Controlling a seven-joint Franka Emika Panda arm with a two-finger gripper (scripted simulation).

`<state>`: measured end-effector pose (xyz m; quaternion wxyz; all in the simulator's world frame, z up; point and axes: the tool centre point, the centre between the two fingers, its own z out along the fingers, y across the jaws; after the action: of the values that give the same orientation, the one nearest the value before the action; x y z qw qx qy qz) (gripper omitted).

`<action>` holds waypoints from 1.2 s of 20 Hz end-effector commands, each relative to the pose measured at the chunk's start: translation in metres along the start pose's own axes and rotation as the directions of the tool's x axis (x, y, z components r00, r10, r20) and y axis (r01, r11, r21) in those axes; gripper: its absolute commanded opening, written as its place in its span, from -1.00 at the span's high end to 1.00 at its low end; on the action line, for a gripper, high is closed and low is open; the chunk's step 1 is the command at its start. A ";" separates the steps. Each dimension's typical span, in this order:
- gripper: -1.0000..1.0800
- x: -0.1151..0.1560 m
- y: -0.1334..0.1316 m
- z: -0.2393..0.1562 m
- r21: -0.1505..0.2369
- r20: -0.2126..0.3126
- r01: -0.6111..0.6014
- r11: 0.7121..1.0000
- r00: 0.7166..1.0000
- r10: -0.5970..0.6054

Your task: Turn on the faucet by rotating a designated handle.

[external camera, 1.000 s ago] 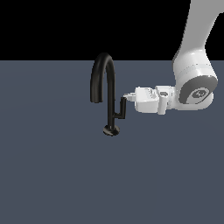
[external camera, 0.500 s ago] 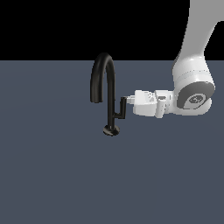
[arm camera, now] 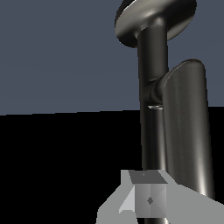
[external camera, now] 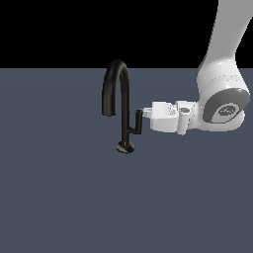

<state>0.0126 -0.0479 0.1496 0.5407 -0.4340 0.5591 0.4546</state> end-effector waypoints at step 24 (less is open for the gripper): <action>1.00 0.015 0.077 0.000 -0.002 0.002 0.000 1.000 1.000 0.000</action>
<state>-0.0512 -0.0341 0.1492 0.5473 -0.4403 0.5536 0.4473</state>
